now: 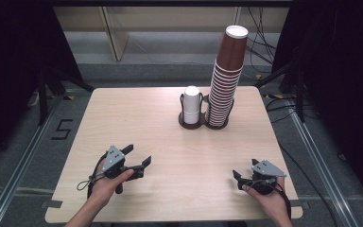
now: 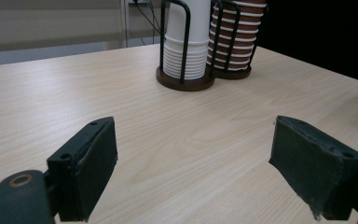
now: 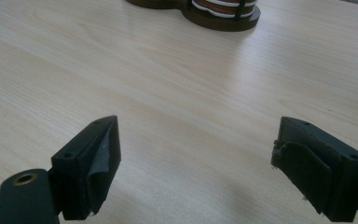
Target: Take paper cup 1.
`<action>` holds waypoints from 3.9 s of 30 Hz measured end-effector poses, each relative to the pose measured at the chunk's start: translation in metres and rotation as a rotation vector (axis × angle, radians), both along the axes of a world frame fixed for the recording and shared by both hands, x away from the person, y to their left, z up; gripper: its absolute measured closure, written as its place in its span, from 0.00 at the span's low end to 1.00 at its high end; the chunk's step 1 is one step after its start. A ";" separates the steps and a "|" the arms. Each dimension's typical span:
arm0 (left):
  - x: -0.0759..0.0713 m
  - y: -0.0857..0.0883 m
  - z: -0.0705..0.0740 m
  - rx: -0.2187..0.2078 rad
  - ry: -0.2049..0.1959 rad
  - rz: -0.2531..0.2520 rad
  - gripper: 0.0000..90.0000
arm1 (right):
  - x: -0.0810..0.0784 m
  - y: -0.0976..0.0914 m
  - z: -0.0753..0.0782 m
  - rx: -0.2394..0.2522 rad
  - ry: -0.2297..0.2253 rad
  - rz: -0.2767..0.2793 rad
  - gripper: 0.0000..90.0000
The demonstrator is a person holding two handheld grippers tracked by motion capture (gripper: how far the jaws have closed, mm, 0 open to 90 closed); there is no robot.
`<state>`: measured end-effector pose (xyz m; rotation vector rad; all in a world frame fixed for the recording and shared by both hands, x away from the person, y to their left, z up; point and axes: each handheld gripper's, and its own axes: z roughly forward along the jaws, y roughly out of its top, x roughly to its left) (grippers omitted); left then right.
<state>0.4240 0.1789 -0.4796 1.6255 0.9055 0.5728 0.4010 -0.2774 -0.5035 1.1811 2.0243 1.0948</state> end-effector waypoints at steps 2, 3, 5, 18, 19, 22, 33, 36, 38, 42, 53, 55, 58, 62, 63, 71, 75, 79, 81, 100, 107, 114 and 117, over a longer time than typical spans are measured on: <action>0.001 -0.004 0.002 -0.012 -0.021 0.005 0.16 | -0.002 0.002 0.000 0.000 0.006 -0.009 0.17; 0.002 -0.005 0.003 -0.017 -0.027 0.002 0.15 | -0.001 0.001 0.000 -0.015 -0.011 0.007 0.17; 0.006 -0.011 0.010 -0.034 -0.032 0.022 0.15 | -0.001 0.000 0.001 0.014 -0.045 -0.003 0.17; 0.057 -0.067 0.055 -0.008 -0.034 -0.002 0.17 | 0.012 0.032 0.031 0.105 -0.140 0.008 0.17; 0.062 -0.070 0.060 0.005 -0.048 -0.002 0.17 | 0.014 0.037 0.032 0.117 -0.139 -0.002 0.17; 0.077 -0.077 0.074 0.017 -0.060 -0.011 0.17 | 0.036 0.050 0.037 0.095 -0.146 0.031 0.17; 0.144 -0.113 0.095 0.085 -0.144 -0.034 0.17 | 0.098 0.102 0.047 0.092 -0.217 0.083 0.22; 0.158 -0.124 0.091 0.074 -0.112 -0.061 0.18 | 0.116 0.116 0.048 0.093 -0.200 0.087 0.26; 0.166 -0.131 0.088 0.090 -0.105 -0.061 0.18 | 0.126 0.123 0.048 0.085 -0.198 0.093 0.29; 0.177 -0.137 0.083 0.103 -0.062 -0.025 0.19 | 0.147 0.136 0.045 0.073 -0.169 0.090 0.29; 0.195 -0.143 0.082 0.113 -0.047 -0.004 0.24 | 0.172 0.146 0.028 0.111 -0.100 0.021 0.33; 0.199 -0.144 0.082 0.101 -0.047 0.003 0.26 | 0.175 0.149 0.024 0.122 -0.092 -0.008 0.33; 0.202 -0.146 0.079 0.114 -0.046 0.001 0.27 | 0.178 0.152 0.021 0.127 -0.084 -0.026 0.33; 0.204 -0.150 0.076 0.123 -0.046 -0.003 0.28 | 0.186 0.151 0.019 0.127 -0.092 -0.010 0.33; 0.204 -0.150 0.076 0.122 -0.045 0.000 0.28 | 0.186 0.151 0.019 0.127 -0.092 -0.010 0.33; 0.211 -0.150 0.072 0.132 -0.031 -0.009 0.29 | 0.191 0.157 0.017 0.117 -0.096 -0.007 0.32; 0.212 -0.152 0.073 0.132 -0.039 -0.019 0.30 | 0.195 0.158 0.016 0.106 -0.120 -0.001 0.32; 0.214 -0.153 0.070 0.138 -0.038 -0.031 0.30 | 0.195 0.161 0.016 0.118 -0.117 -0.022 0.32; 0.215 -0.154 0.069 0.132 -0.042 -0.034 0.30 | 0.196 0.160 0.016 0.113 -0.120 -0.020 0.32; 0.224 -0.167 0.057 0.169 -0.054 -0.056 0.30 | 0.201 0.165 0.007 0.101 -0.123 -0.066 0.28; 0.226 -0.170 0.055 0.161 -0.035 -0.034 0.34 | 0.201 0.167 0.001 0.059 -0.144 -0.074 0.32; 0.226 -0.171 0.056 0.161 -0.032 -0.031 0.36 | 0.200 0.167 0.000 0.058 -0.129 -0.092 0.35; 0.225 -0.171 0.057 0.159 -0.034 -0.032 0.36 | 0.199 0.167 0.000 0.055 -0.131 -0.092 0.35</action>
